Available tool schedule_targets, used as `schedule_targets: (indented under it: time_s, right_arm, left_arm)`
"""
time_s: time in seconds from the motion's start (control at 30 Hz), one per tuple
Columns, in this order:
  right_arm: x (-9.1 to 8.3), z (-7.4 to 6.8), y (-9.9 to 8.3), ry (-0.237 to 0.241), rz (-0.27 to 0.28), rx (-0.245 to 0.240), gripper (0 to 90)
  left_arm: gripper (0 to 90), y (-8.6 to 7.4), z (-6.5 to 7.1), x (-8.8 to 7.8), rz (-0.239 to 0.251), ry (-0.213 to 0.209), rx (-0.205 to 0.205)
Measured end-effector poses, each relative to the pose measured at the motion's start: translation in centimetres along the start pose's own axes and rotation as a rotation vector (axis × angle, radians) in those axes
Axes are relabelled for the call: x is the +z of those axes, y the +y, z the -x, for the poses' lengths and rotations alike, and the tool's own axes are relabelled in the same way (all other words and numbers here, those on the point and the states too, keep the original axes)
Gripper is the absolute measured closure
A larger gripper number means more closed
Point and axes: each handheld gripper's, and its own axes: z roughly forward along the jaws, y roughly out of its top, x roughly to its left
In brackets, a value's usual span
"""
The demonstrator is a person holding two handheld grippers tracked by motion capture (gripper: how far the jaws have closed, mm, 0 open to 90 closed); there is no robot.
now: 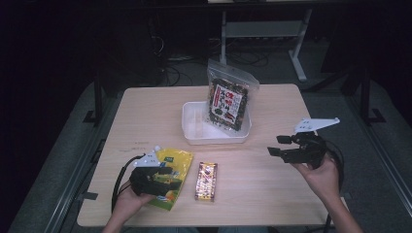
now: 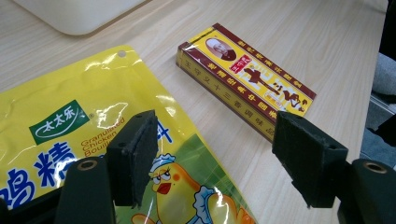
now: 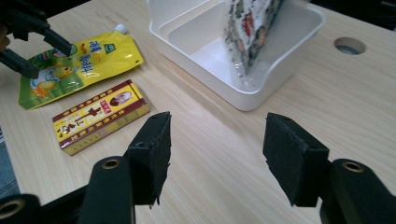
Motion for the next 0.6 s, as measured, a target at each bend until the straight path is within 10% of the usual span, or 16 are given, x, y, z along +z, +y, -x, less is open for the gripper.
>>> schedule_targets:
  time_s: [0.6]
  right_arm:
    - [4.5,-1.7,1.0,0.091,-0.012,-0.014,34.7]
  left_arm:
    - [27.3,-0.2,-0.3,-0.2,-0.014,0.022,-0.007]
